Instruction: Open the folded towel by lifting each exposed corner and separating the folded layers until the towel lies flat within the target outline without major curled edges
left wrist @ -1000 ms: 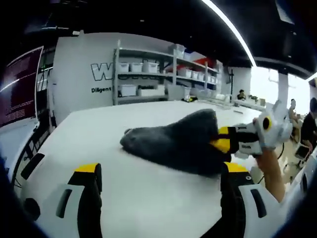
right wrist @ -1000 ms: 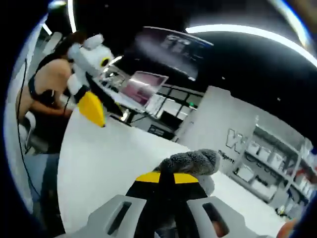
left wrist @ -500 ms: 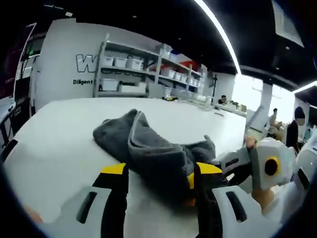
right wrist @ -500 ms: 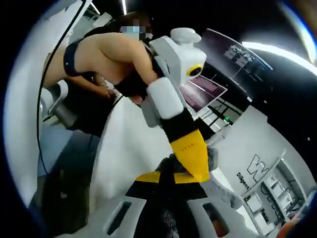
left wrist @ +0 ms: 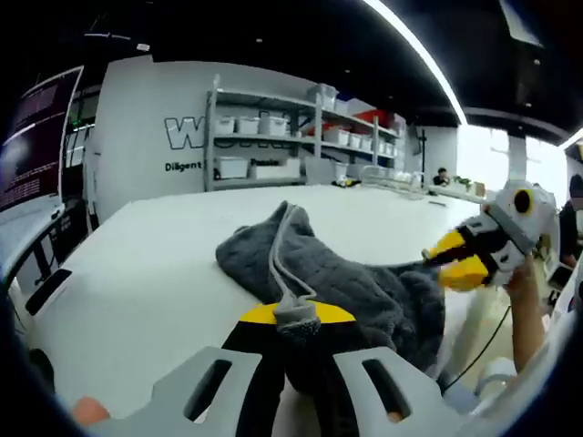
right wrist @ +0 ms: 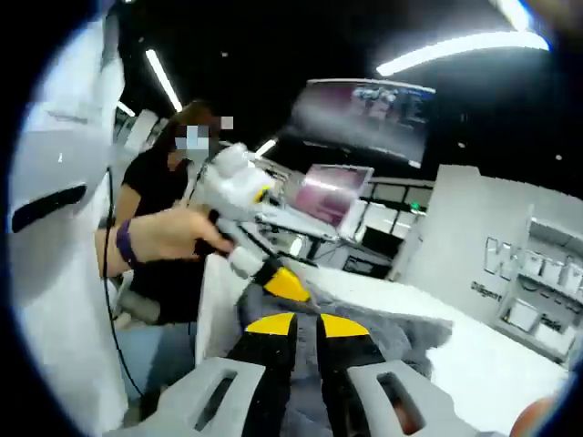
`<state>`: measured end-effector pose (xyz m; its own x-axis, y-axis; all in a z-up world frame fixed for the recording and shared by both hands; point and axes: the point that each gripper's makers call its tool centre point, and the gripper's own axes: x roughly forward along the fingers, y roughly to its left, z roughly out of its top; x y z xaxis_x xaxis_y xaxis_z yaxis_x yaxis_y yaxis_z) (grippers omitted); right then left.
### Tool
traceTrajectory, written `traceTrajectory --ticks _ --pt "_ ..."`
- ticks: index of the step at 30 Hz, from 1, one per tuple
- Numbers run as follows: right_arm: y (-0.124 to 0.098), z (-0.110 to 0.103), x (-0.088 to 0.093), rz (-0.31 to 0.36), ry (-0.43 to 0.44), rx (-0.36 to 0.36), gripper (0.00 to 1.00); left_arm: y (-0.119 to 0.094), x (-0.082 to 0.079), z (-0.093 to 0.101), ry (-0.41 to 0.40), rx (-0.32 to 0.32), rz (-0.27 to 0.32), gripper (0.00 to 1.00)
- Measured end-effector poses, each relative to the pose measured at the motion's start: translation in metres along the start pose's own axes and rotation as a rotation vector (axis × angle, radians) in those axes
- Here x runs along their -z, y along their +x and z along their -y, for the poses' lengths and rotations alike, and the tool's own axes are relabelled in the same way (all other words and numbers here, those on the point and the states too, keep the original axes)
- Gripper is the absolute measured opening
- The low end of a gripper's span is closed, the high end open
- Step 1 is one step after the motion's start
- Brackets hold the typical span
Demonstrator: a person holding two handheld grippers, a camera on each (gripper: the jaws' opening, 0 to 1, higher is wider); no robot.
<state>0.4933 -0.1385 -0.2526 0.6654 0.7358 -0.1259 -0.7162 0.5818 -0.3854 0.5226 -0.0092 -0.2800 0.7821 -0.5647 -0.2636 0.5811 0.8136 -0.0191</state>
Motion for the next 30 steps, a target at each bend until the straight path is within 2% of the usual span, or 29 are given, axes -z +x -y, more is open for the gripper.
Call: traceTrajectory --ticks 2,4,6,7,9,12,13,14,19,24,30 --pt "0.005 0.032 0.028 -0.173 -0.052 0.067 0.08 -0.003 0.0 -0.003 0.019 -0.023 0.001 0.04" --pt "0.024 0.048 0.045 -0.235 0.066 0.078 0.09 -0.004 0.001 -0.005 0.033 -0.041 0.001 0.04" --pt "0.038 0.048 0.055 -0.268 0.139 0.039 0.09 -0.005 0.002 -0.006 0.032 -0.048 0.003 0.04" --pt "0.046 0.044 0.064 -0.31 0.167 0.007 0.1 -0.005 0.001 -0.006 0.032 -0.051 0.008 0.04" --pt "0.061 0.038 0.085 -0.419 0.141 -0.037 0.1 -0.007 -0.002 -0.006 0.033 -0.059 0.02 0.04" --pt "0.07 0.039 0.113 -0.533 0.119 -0.014 0.1 -0.01 -0.004 -0.012 0.057 -0.093 0.026 0.04" --pt "0.073 0.038 0.117 -0.534 0.133 -0.007 0.08 -0.011 -0.003 -0.015 0.066 -0.107 0.024 0.04" --pt "0.073 0.036 0.111 -0.492 0.201 0.0 0.07 -0.015 -0.002 -0.021 0.076 -0.136 0.02 0.04" --pt "0.06 0.039 0.113 -0.511 0.179 0.046 0.03 -0.025 0.005 -0.043 0.088 -0.219 -0.002 0.04" --pt "0.042 0.045 0.118 -0.541 0.159 0.138 0.02 -0.032 0.011 -0.058 0.111 -0.292 -0.023 0.04" --pt "0.012 0.048 0.125 -0.58 0.167 0.236 0.01 -0.033 0.026 -0.067 0.104 -0.324 -0.067 0.04"
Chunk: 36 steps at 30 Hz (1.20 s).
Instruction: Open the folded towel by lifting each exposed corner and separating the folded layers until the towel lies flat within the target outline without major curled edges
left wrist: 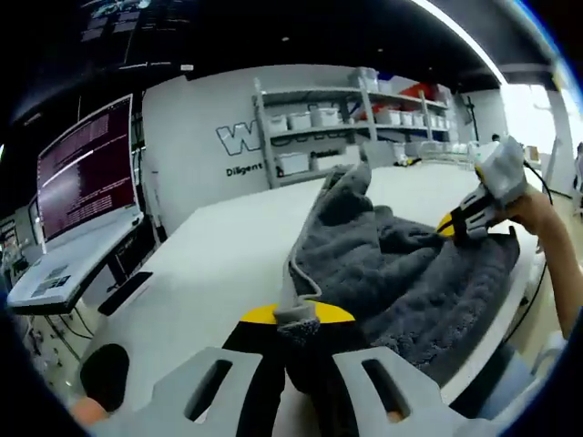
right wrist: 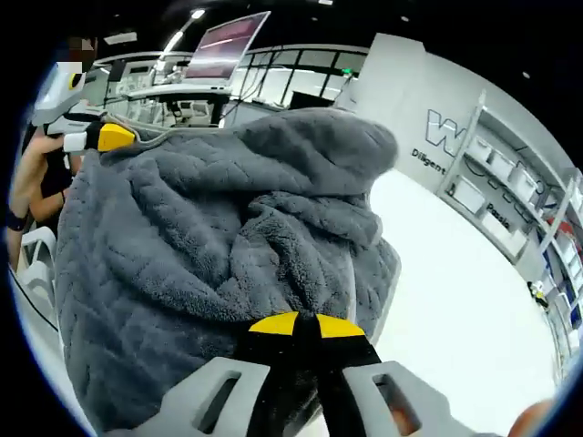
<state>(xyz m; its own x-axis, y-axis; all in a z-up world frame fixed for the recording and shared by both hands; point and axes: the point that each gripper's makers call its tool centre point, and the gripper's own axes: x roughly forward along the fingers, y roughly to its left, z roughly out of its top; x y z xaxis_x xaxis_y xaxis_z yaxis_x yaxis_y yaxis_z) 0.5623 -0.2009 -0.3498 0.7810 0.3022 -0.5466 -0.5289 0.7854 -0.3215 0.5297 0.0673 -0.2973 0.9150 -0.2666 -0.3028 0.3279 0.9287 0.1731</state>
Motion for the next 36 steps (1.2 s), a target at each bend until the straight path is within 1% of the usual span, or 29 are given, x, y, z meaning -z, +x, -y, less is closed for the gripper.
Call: traceTrajectory --ticks 3,5,7,11,12,13,15,17,18,19,20,22,23,25,26,27,29,30,31,32,34,36 --pt "-0.01 -0.001 0.007 -0.022 0.013 0.035 0.01 0.001 0.009 0.002 0.003 -0.009 -0.035 0.04" --pt "-0.014 -0.003 0.01 -0.035 0.007 0.052 0.01 0.0 0.015 0.006 0.021 -0.017 -0.059 0.04" --pt "-0.014 0.001 0.012 -0.044 0.001 0.067 0.01 -0.002 0.019 0.013 0.036 -0.015 -0.082 0.04" --pt "-0.018 0.0 0.014 -0.047 0.008 0.083 0.01 -0.008 0.021 0.018 0.062 -0.015 -0.091 0.04" --pt "-0.016 0.001 0.013 -0.046 0.002 0.08 0.01 -0.007 0.021 0.018 0.059 -0.005 -0.085 0.05" --pt "-0.013 0.004 0.012 -0.044 -0.004 0.076 0.01 -0.006 0.021 0.019 0.038 0.017 -0.075 0.06" --pt "-0.008 0.009 0.011 -0.04 -0.014 0.07 0.01 -0.004 0.019 0.021 -0.034 0.062 -0.047 0.08" --pt "-0.001 0.016 0.009 -0.038 -0.027 0.068 0.01 -0.003 0.015 0.022 -0.085 0.104 -0.025 0.12" --pt "0.003 0.02 0.008 -0.041 -0.032 0.069 0.01 -0.003 0.015 0.023 -0.095 0.119 -0.029 0.14" --pt "0.004 0.022 0.008 -0.047 -0.039 0.07 0.01 -0.002 0.014 0.022 -0.097 0.126 -0.031 0.18" --pt "0.006 0.025 0.007 -0.066 -0.076 0.068 0.01 -0.002 0.013 0.021 -0.098 0.13 -0.03 0.21" --pt "0.011 0.03 0.007 -0.098 -0.122 0.066 0.01 -0.002 0.014 0.02 -0.105 0.142 -0.043 0.27" --pt "0.013 0.032 0.005 -0.109 -0.151 0.062 0.02 -0.004 0.015 0.019 -0.103 0.143 -0.04 0.29" --pt "0.019 0.036 0.004 -0.117 -0.173 0.06 0.02 -0.006 0.015 0.017 -0.115 0.154 -0.034 0.34" --pt "0.024 0.04 0.002 -0.113 -0.186 0.058 0.02 -0.009 0.013 0.015 -0.14 0.16 -0.025 0.36" --pt "0.026 0.043 0.002 -0.111 -0.19 0.056 0.02 -0.011 0.012 0.013 -0.146 0.156 -0.021 0.39" --pt "0.032 0.051 0.0 -0.096 -0.195 0.042 0.02 -0.016 0.008 0.004 -0.146 0.134 -0.01 0.46" --pt "0.034 0.052 -0.001 -0.079 -0.198 0.014 0.02 -0.017 0.007 0.002 -0.132 0.13 -0.014 0.5" --pt "0.035 0.052 -0.002 -0.067 -0.187 -0.006 0.02 -0.019 0.007 0.001 -0.106 0.134 -0.027 0.56" --pt "0.034 0.053 -0.002 -0.053 -0.179 -0.028 0.03 -0.02 0.005 0.002 -0.09 0.143 -0.029 0.59" --pt "0.032 0.056 -0.003 -0.021 -0.151 -0.043 0.08 -0.023 -0.002 0.006 -0.078 0.161 -0.007 0.63" --pt "0.024 0.06 -0.006 0.032 -0.095 -0.05 0.17 -0.027 -0.011 0.012 -0.069 0.188 0.021 0.66"
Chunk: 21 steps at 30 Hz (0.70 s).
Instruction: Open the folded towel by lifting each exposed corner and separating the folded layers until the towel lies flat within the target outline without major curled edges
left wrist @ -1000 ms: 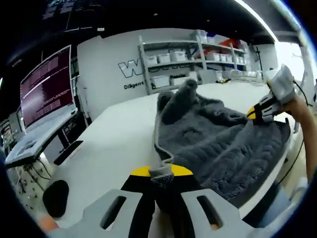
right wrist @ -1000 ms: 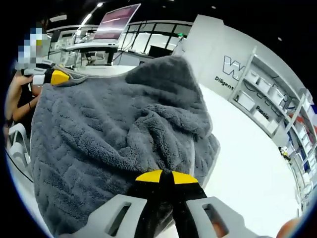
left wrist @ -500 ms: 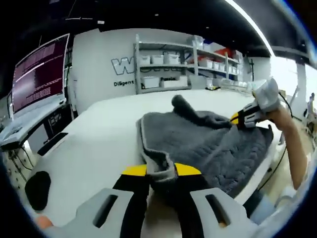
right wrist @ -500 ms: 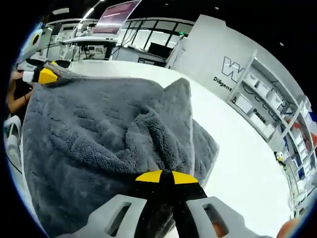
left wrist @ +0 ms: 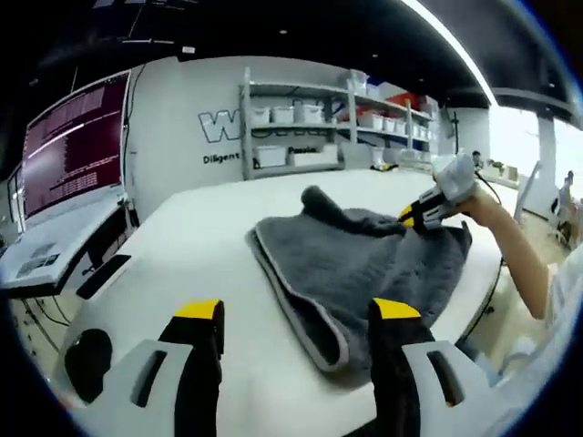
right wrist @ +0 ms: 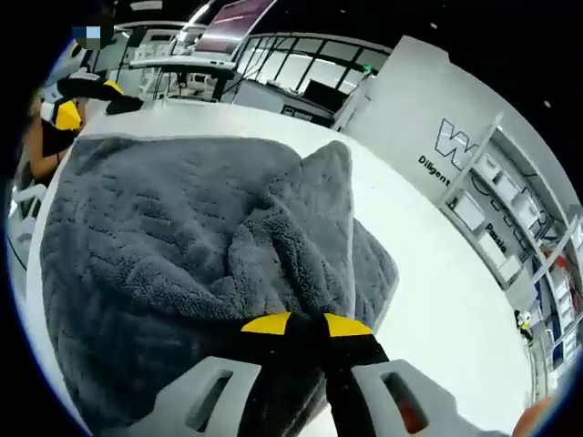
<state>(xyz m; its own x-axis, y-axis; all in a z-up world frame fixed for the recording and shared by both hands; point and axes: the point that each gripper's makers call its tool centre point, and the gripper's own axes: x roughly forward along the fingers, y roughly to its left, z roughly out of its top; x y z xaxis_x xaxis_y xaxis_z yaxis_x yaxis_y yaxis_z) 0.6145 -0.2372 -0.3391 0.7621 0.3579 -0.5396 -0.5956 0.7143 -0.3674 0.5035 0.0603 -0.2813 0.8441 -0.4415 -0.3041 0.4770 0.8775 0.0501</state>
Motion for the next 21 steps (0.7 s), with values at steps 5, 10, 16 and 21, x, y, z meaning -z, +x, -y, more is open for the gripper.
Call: traceTrajectory --ticks 5,10,16,21 --pt "-0.061 0.008 -0.018 0.23 0.127 0.061 0.3 -0.001 -0.01 0.021 0.013 0.095 0.03 0.73" --pt "-0.13 -0.016 -0.03 0.455 0.186 -0.01 0.41 0.002 -0.01 0.032 0.04 0.155 0.041 0.81" --pt "-0.164 -0.042 -0.005 0.473 0.237 -0.024 0.71 0.007 -0.007 0.045 0.004 0.22 0.048 0.89" --pt "-0.167 -0.07 0.011 0.431 0.251 -0.088 0.87 0.01 0.0 0.058 -0.022 0.278 0.033 0.97"
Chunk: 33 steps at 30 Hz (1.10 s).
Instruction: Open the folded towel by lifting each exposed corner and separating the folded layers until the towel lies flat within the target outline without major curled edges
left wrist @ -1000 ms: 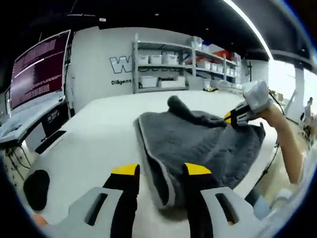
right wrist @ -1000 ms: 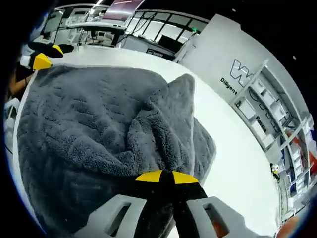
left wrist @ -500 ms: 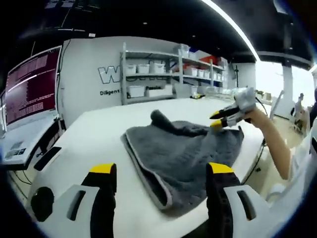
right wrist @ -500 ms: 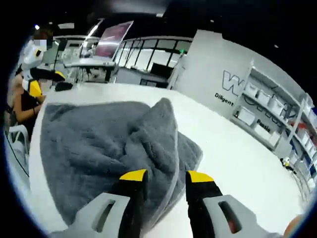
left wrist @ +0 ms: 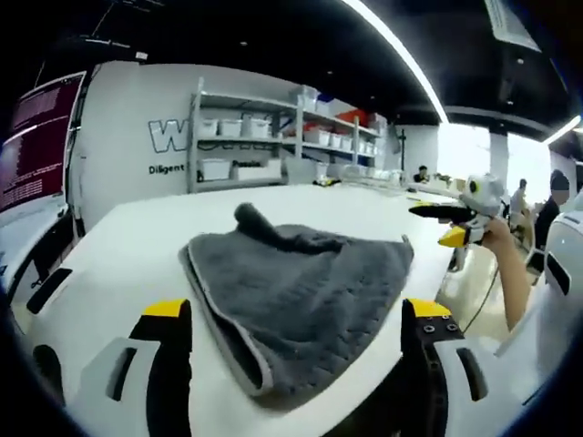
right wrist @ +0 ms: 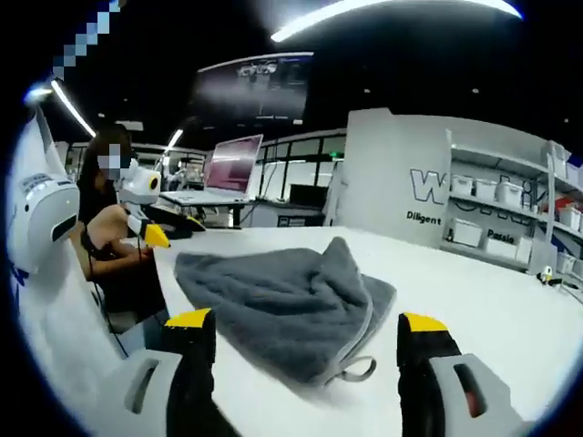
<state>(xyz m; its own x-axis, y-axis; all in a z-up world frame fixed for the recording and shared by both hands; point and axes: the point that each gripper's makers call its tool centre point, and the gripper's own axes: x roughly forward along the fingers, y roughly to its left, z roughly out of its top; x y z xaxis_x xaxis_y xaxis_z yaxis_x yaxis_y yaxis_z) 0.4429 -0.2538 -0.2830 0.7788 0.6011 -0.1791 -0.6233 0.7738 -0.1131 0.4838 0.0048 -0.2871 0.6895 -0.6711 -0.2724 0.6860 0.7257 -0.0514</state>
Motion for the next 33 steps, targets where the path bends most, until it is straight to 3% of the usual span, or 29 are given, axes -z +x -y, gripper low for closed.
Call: traceTrajectory --ticks 5,14,16,19,24,27,33 --pt "0.0 -0.007 0.008 -0.027 0.014 -0.018 0.99 0.001 0.009 0.001 0.006 -0.004 -0.041 0.99" --pt "0.004 -0.007 -0.008 0.04 0.053 -0.095 0.99 0.001 0.006 -0.007 0.011 0.019 -0.05 0.99" --pt "0.008 -0.005 -0.01 0.031 0.081 -0.16 0.99 0.005 0.005 -0.011 0.028 0.056 -0.082 0.99" --pt "0.016 0.008 -0.011 0.007 0.073 -0.192 0.99 0.015 0.003 -0.016 0.046 0.134 -0.109 0.99" --pt "0.03 0.015 -0.009 -0.058 0.078 -0.365 0.99 0.038 0.011 -0.024 0.053 0.241 -0.178 0.99" --pt "0.039 0.024 0.001 -0.13 0.085 -0.421 0.99 0.052 0.015 -0.027 0.057 0.316 -0.219 0.99" --pt "0.062 0.045 0.021 -0.209 0.156 -0.476 0.99 0.073 0.014 -0.042 0.019 0.367 -0.241 0.98"
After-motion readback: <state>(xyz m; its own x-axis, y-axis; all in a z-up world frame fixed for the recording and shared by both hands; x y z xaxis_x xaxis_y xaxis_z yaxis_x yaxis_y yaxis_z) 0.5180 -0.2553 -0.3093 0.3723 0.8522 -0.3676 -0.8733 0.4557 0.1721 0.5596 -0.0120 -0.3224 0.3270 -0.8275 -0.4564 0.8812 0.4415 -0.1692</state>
